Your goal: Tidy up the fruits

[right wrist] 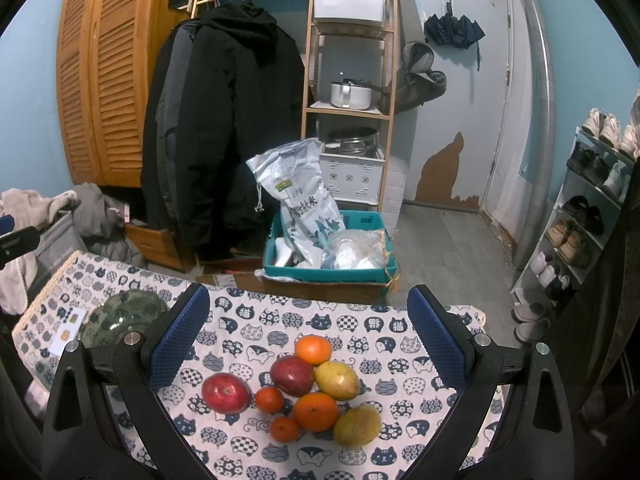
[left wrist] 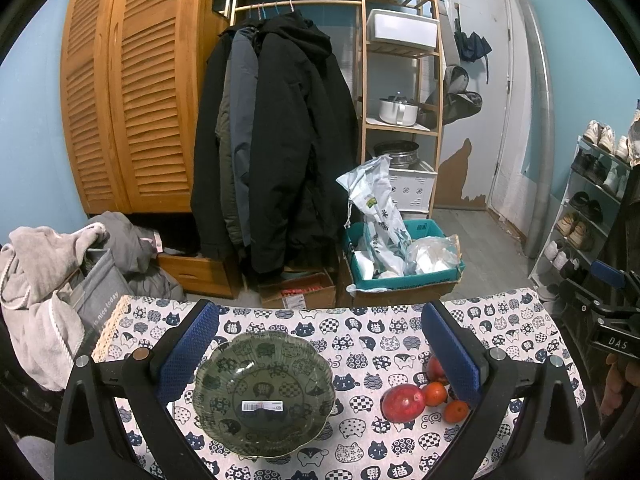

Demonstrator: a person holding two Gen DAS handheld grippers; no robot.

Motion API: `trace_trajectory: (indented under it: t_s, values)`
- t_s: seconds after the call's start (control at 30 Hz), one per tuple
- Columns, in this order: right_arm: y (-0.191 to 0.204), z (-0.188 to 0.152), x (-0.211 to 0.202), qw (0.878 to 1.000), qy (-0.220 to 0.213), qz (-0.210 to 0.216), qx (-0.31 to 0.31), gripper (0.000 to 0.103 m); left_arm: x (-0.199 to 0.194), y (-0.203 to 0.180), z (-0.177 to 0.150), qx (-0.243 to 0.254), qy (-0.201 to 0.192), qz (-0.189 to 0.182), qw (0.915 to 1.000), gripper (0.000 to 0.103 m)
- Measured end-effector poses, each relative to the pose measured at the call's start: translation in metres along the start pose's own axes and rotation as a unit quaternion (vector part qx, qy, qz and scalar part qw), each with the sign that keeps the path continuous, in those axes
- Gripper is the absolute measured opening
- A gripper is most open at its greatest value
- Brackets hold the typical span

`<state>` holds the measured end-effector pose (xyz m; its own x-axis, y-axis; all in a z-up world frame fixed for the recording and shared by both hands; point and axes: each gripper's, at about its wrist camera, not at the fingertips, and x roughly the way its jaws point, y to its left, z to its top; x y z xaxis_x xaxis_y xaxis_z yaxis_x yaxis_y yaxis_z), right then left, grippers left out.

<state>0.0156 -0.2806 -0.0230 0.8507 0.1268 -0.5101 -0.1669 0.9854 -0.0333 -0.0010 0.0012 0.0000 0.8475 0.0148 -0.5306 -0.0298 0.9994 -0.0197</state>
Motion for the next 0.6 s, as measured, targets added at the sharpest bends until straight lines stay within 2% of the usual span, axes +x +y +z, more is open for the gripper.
trace_trajectory:
  t_s: [0.6]
  values:
    - [-0.001, 0.0002, -0.0005, 1.0, 0.0, 0.0, 0.0, 0.097, -0.0006, 0.0053, -0.0031, -0.002, -0.001, 0.005, 1.0, 0.102]
